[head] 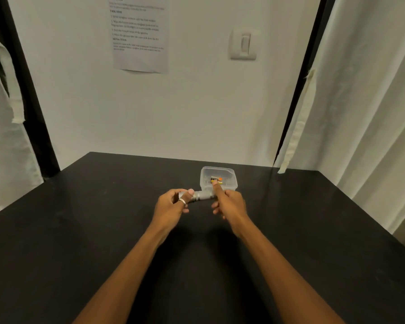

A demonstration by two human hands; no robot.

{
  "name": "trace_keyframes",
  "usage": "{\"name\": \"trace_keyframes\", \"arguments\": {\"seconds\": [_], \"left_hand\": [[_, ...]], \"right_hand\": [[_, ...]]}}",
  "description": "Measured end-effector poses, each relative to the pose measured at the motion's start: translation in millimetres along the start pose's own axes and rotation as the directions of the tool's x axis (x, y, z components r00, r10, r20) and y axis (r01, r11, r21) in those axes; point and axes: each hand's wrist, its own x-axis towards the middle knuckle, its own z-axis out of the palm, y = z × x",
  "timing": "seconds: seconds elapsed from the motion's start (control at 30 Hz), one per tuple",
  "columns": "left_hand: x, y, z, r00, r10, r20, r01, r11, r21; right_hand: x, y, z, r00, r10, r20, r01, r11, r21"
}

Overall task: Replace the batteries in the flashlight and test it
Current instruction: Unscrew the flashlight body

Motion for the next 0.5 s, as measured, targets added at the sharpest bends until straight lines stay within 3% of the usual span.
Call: {"name": "trace_keyframes", "arguments": {"seconds": [0.13, 0.5], "left_hand": [[1.7, -15.2, 8.0, 0.999, -0.024, -0.045, 0.028, 0.996, 0.079], [18.2, -20.1, 23.1, 0.974, -0.118, -0.194, 0.160, 0.963, 0.217]], "right_hand": [[7.0, 20.5, 3.1, 0.999, -0.027, -0.025, 0.024, 0.993, -0.117], [23.4, 40.3, 13.5, 0.988, -0.141, -0.065, 0.123, 0.965, -0.230]]}}
